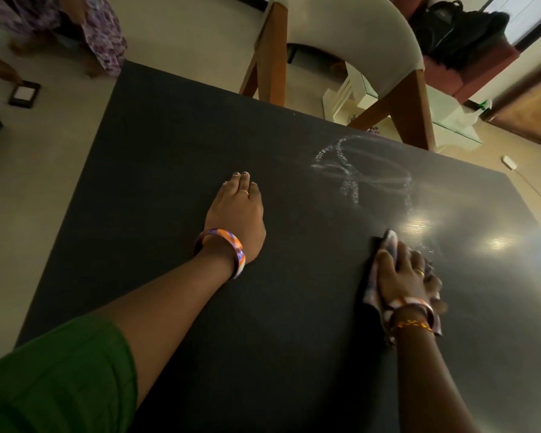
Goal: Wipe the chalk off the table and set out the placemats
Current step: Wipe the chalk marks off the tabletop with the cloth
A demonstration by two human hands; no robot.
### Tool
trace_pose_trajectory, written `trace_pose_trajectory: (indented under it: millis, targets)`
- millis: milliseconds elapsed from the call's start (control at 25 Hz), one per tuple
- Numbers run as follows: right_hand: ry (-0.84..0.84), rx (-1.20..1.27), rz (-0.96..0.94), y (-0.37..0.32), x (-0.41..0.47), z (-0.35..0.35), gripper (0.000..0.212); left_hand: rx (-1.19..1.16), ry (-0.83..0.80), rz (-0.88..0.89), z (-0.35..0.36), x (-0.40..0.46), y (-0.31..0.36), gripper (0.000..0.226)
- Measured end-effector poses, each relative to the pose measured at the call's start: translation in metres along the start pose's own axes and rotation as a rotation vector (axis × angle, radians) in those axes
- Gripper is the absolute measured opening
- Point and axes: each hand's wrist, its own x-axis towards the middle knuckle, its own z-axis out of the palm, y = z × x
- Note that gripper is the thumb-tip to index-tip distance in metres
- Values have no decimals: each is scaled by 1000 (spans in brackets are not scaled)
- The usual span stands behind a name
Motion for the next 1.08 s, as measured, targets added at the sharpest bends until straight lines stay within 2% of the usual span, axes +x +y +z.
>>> trace_pose_trajectory:
  millis: [80, 120, 280, 400, 480, 680, 760, 840, 920, 1080]
  targets:
    - [-6, 9, 92, -5, 3, -1, 58, 24, -5, 5, 0, 1, 0, 60]
    - [-10, 4, 71, -22, 3, 5, 59, 33, -5, 6, 1, 1, 1, 60]
    - [-93, -33, -326, -119, -22, 39, 59, -15, 12, 1, 2, 1, 0, 57]
    - [-128, -58, -526, -132, -28, 41, 58, -54, 24, -13, 1, -1, -1, 55]
    - [-66, -56, -451, -89, -12, 32, 56, -41, 35, -15, 0, -2, -1, 55]
    - [24, 8, 21, 83, 15, -9, 64, 5, 34, -23, 0, -2, 2, 56]
    - [17, 28, 133, 109, 11, -15, 66, 14, 31, -20, -1, -2, 3, 57]
    - [19, 41, 166, 94, 4, -9, 62, 11, 48, -16, -1, -2, 3, 57]
    - [12, 15, 51, 56, -7, 4, 59, -9, 62, -27, 0, -2, 3, 56]
    - [-62, -24, -349, -9, -49, 23, 56, -60, 41, -30, 1, -9, 2, 53]
